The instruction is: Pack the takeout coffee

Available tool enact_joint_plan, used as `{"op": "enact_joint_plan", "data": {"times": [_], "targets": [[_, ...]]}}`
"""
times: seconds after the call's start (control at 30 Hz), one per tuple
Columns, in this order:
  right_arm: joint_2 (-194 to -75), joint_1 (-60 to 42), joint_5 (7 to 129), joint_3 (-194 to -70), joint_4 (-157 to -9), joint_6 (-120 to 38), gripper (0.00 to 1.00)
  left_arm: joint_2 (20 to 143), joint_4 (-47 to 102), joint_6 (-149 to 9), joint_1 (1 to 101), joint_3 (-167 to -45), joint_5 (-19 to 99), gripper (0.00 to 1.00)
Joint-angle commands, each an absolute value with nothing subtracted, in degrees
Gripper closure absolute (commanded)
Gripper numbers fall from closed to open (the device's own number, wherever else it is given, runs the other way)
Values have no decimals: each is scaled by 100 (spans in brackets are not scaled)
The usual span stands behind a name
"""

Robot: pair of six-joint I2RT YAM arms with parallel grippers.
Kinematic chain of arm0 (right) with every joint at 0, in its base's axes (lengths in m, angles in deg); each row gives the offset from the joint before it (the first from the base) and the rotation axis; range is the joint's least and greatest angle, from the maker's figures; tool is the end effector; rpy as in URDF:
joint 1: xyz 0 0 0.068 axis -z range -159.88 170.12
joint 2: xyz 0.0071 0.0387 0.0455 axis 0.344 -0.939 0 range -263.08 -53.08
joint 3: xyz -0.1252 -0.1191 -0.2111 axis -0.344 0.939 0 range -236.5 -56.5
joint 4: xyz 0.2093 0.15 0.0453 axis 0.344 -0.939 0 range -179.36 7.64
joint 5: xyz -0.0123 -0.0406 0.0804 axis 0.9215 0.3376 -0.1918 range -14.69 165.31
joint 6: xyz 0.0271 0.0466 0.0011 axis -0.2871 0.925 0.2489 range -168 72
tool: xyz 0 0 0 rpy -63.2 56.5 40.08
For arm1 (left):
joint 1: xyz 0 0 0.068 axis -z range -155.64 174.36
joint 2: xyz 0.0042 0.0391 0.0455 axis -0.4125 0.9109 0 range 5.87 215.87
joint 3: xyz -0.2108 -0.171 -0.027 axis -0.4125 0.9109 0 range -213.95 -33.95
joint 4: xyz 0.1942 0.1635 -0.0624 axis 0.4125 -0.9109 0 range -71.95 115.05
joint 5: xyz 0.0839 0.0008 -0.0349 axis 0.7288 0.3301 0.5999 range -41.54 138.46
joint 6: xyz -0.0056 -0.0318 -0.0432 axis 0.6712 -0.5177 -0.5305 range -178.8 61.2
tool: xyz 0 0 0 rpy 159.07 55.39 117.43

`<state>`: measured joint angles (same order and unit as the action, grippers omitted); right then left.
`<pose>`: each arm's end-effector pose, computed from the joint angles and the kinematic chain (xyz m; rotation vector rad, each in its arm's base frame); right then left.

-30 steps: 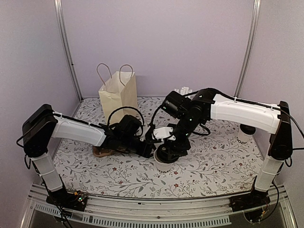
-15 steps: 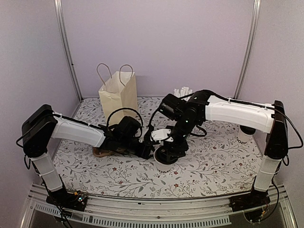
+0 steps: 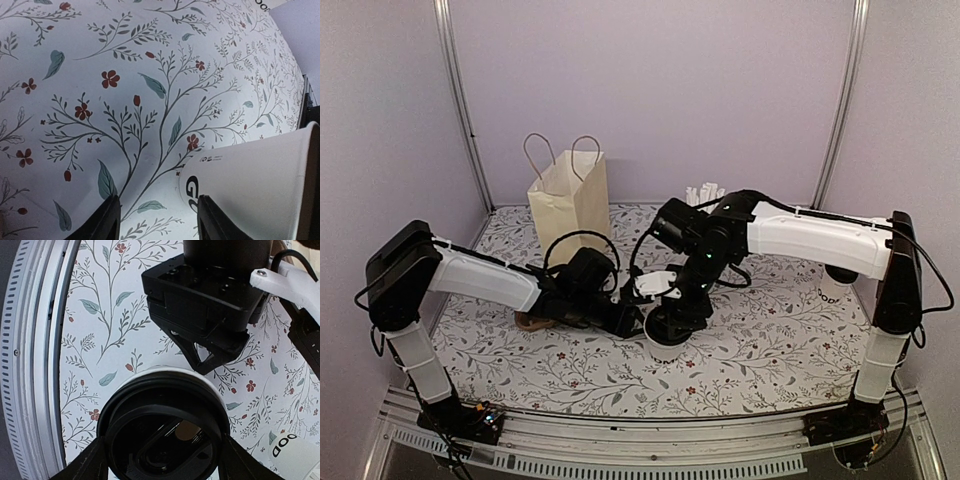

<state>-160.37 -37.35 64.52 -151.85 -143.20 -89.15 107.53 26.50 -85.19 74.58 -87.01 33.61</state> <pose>0.2001 0.3263 0.2695 -2.1898 1.8292 0.3279 0.2195 -0.2778 0.1484 0.6583 2.4847 -0.8869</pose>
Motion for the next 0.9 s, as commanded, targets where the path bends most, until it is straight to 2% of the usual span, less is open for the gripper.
{"op": "enact_joint_plan", "data": {"times": [0.0, 0.63, 0.87], "targets": [[-16175, -3727, 6524, -15406, -14263, -8865, 34, 10683, 2877, -8485, 7402, -8645, 3239, 46], [-16511, -3727, 6485, -15440, -14500, -8869, 34, 10649, 2905, -8477, 7401, -8556, 3206, 47], [-16409, -3727, 6518, -15497, -14554, -8817, 34, 10195, 2889, -8533, 7315, -8326, 3392, 46]]}}
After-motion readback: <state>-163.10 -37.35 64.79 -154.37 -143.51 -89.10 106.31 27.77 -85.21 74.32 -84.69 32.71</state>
